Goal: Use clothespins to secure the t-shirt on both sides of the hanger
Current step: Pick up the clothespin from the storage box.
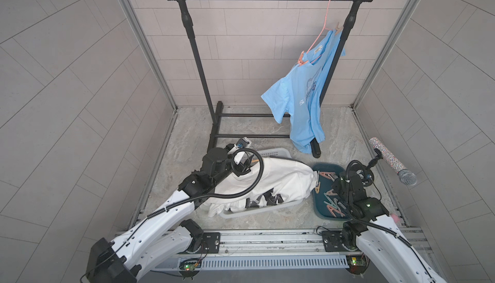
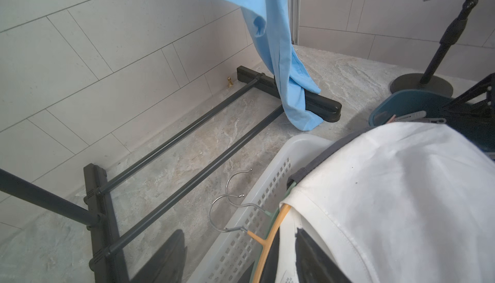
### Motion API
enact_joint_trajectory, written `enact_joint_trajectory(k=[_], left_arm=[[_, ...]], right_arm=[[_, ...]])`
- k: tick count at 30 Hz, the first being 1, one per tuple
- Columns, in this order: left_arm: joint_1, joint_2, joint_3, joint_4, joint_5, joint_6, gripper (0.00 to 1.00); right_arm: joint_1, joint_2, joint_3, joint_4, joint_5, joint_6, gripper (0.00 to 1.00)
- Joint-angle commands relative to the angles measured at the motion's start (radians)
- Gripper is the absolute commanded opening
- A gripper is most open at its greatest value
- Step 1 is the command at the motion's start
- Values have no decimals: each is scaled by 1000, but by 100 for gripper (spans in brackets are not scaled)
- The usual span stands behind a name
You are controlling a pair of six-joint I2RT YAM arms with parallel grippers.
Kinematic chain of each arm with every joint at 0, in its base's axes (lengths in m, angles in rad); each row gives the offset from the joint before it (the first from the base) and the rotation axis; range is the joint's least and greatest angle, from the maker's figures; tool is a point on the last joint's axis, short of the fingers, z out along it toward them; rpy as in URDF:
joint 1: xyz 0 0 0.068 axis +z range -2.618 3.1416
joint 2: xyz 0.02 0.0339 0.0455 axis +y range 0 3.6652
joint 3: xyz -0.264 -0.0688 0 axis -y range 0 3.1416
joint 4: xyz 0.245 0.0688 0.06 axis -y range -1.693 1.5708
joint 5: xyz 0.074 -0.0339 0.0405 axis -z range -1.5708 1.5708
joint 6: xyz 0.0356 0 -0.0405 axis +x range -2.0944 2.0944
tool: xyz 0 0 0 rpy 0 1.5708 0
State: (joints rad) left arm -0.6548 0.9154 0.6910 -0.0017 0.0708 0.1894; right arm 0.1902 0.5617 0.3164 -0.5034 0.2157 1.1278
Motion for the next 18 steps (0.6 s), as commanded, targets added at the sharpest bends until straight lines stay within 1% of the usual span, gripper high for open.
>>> enact_joint_trajectory(k=[1,3,9,12,17,18], left_arm=[[11,7,12,53,58,-69,68],[15,-6,27,37,59,-66,68],[32,-37,-12,71,66,-101,68],[36,-25,-7,76,84,-118,68],[42,-14,-4,82,117,-150,68],[43,-12,-5,84,123,-152,68]], right_arm=[[-13,8,-11,91,36,16,37],[-18,33,-23,130,28,20,36],[-44,118,-32,216,-3,16,34],[-58,142,-50,261,4,26,28],[-79,191,-74,321,1,26,22],[-83,196,-76,336,-3,27,18]])
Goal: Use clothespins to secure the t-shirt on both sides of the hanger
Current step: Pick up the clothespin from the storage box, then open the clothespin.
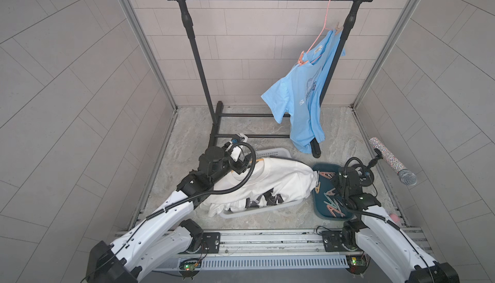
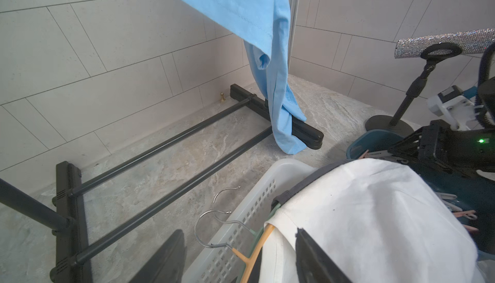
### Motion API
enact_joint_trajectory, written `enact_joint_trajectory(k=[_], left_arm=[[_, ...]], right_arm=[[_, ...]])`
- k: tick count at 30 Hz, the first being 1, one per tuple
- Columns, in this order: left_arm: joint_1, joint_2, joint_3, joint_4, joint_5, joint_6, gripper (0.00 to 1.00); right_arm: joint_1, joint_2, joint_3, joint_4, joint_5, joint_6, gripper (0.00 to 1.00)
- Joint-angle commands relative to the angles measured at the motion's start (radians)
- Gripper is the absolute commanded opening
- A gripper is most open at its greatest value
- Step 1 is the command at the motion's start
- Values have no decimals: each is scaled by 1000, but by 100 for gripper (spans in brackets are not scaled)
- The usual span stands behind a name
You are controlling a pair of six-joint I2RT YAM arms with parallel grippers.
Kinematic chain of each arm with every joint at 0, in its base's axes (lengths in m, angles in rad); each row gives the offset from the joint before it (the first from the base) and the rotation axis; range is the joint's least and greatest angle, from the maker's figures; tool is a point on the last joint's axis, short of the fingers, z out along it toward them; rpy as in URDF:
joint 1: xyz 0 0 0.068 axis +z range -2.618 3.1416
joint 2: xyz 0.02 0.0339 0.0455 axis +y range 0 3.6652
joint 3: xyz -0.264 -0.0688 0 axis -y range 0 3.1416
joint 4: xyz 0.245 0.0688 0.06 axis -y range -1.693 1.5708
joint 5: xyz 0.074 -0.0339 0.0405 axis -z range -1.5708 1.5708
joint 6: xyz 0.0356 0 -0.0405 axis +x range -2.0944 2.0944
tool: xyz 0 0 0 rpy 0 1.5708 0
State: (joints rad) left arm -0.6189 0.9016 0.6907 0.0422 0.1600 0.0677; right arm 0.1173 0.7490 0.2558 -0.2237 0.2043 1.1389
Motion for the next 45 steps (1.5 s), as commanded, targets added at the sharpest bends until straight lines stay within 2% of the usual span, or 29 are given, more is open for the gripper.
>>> enact_joint_trajectory(k=[1,5,11,15,22,27,29,31,35,42,45], left_arm=[[7,2,-6,44,40,-34,68],[6,2,-14,57,50,-39,68],[7,3,-29,83,59,-45,68],[7,9,-31,98,125,-48,68],[3,44,-57,219,360,-91,68],[-4,65,-123,388,450,-114,68],[-16,65,-141,383,418,-79,67],[-33,57,-153,379,393,-27,66],[-47,67,-172,397,452,82,65],[-66,50,-181,358,430,245,66],[-86,37,-193,355,405,303,69]], right_arm=[[-13,12,-19,71,3,16,14],[-17,-2,-20,80,-26,13,0],[-16,-134,10,-62,-57,2,0],[-16,-248,70,-219,-110,-44,0],[-16,-336,265,-358,-334,-270,0],[7,-321,359,-207,-594,-393,0],[22,-312,400,-135,-690,-406,0],[55,-301,414,-84,-742,-426,0],[179,-256,461,-57,-743,-523,0],[522,-89,546,-37,-603,-683,0],[605,-16,576,-23,-573,-698,0]])
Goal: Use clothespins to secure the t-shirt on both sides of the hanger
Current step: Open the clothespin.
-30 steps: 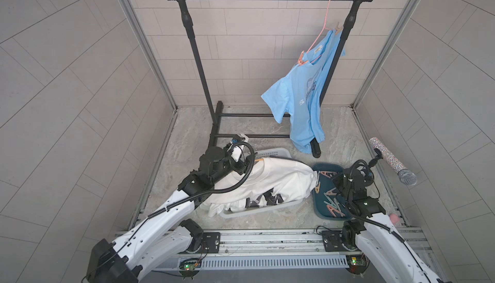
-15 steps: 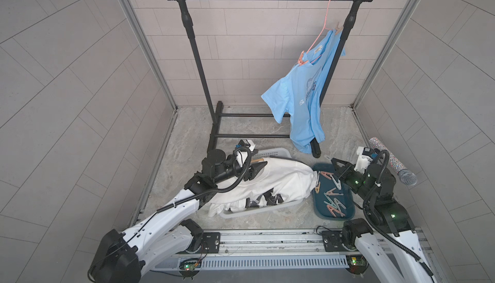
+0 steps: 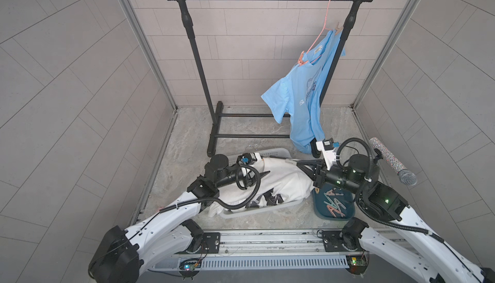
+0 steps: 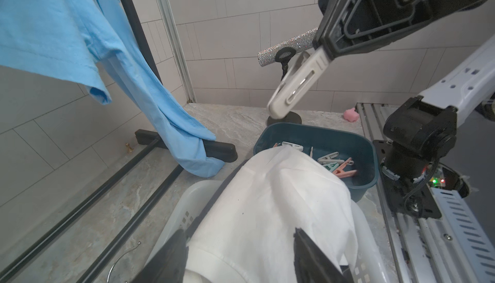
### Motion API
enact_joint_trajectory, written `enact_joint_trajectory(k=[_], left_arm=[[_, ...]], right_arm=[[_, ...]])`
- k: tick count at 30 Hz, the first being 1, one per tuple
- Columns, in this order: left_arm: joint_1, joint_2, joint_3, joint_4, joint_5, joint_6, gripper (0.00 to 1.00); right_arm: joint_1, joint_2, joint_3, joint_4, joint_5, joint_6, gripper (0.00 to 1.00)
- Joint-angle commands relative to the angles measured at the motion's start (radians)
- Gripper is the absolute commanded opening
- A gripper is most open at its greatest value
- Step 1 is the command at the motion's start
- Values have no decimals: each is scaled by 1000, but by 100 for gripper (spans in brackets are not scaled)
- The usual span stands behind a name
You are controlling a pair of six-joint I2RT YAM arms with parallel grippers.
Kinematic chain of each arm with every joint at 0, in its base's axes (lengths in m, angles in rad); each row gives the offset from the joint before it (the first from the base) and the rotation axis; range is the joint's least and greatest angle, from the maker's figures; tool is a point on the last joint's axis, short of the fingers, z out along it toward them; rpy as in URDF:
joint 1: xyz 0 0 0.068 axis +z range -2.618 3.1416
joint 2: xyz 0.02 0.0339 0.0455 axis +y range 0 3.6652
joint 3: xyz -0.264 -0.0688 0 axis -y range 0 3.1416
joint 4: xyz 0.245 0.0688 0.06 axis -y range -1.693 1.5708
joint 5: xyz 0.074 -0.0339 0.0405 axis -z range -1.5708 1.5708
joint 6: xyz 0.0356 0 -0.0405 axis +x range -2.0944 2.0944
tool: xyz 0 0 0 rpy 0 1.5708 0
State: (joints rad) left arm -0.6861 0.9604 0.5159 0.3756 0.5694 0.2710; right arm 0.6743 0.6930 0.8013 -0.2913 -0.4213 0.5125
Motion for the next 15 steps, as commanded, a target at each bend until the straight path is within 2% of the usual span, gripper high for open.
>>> enact_joint_trajectory(k=[1,4,6,11,15], left_arm=[[-25,-25,-22,20,-22,110,71],[-48,-33,-29,12,-100,146,72],[-64,-43,-34,-1,-123,186,68],[-75,-56,-62,6,-96,263,54],[-79,-52,-74,51,-86,278,52]], right_arm=[[65,58,35,47,54,-73,0],[106,95,31,68,77,-69,0],[116,125,29,85,85,-44,0],[146,184,25,178,58,23,0],[166,232,32,183,67,42,0]])
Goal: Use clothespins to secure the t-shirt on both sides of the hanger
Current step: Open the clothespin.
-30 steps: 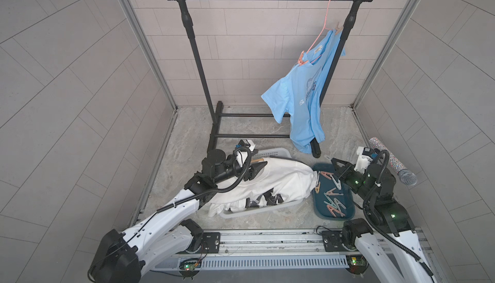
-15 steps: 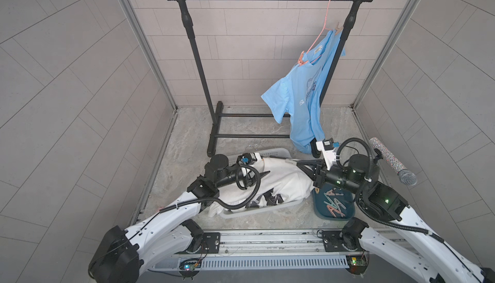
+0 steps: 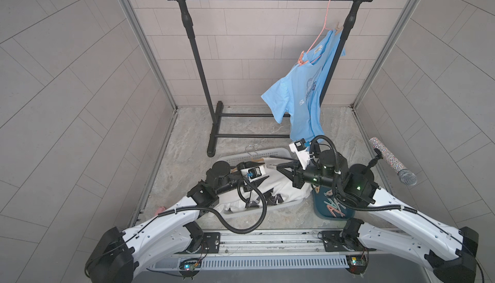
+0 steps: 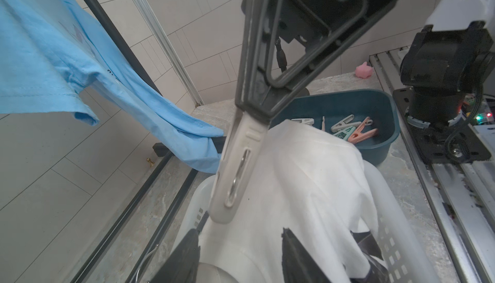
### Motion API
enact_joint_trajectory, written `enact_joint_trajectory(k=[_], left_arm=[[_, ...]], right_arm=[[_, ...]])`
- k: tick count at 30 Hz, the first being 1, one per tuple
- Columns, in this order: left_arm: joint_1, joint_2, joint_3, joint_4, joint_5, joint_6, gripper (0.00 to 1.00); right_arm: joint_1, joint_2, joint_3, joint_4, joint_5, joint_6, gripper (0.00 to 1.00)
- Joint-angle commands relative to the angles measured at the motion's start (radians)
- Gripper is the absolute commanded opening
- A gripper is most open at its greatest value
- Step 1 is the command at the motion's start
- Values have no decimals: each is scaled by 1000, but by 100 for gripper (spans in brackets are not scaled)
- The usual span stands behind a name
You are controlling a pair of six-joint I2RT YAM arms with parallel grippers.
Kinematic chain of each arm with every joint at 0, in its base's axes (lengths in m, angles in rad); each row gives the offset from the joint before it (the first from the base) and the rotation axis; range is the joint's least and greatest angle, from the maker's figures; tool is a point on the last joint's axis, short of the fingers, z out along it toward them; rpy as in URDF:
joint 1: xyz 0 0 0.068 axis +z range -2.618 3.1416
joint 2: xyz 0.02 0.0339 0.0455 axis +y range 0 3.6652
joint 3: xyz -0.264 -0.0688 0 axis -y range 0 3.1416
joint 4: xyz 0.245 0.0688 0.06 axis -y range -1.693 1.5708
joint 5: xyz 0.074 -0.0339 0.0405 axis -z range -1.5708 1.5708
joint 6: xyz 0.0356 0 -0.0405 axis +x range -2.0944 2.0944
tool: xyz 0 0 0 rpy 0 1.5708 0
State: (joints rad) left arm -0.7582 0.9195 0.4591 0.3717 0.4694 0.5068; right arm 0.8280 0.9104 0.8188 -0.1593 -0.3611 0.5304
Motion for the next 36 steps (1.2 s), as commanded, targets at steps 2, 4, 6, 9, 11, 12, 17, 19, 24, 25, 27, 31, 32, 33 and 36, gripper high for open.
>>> enact_joint_trajectory(k=[2,4,6,9,11,12,17,19,24,25,27,31,32,33,36], left_arm=[[-7,-9,-22,79,1,40,52],[-8,-14,-27,90,-21,36,52],[-8,-18,-30,91,-30,36,46],[-12,-16,-29,83,-23,37,36],[-15,-15,-29,82,-17,38,34],[-16,-14,-31,83,-14,39,34],[-22,-28,-37,96,-33,45,19],[-23,-38,-41,95,-48,48,17],[-23,-53,-53,120,-76,44,14],[-23,-55,-58,130,-91,43,14],[-23,-58,-60,136,-141,43,10],[-24,-54,-54,138,-277,57,0],[-24,-55,-53,137,-300,58,0],[-24,-55,-53,138,-317,59,0],[-24,-59,-55,134,-327,59,0]], right_arm=[[23,32,15,57,1,35,0],[35,37,10,63,9,40,0],[40,41,10,61,10,47,0],[40,36,-1,72,7,61,0],[40,33,-13,94,6,74,0],[40,33,-16,101,7,80,0],[40,35,-3,83,29,84,0],[39,29,8,63,62,79,1],[39,5,18,57,123,84,29],[39,0,18,56,146,90,38],[39,-16,19,40,237,129,57],[39,-23,-26,96,307,207,72],[40,-17,-37,122,303,217,73],[39,-12,-42,140,304,230,73],[40,18,-51,206,296,278,76]])
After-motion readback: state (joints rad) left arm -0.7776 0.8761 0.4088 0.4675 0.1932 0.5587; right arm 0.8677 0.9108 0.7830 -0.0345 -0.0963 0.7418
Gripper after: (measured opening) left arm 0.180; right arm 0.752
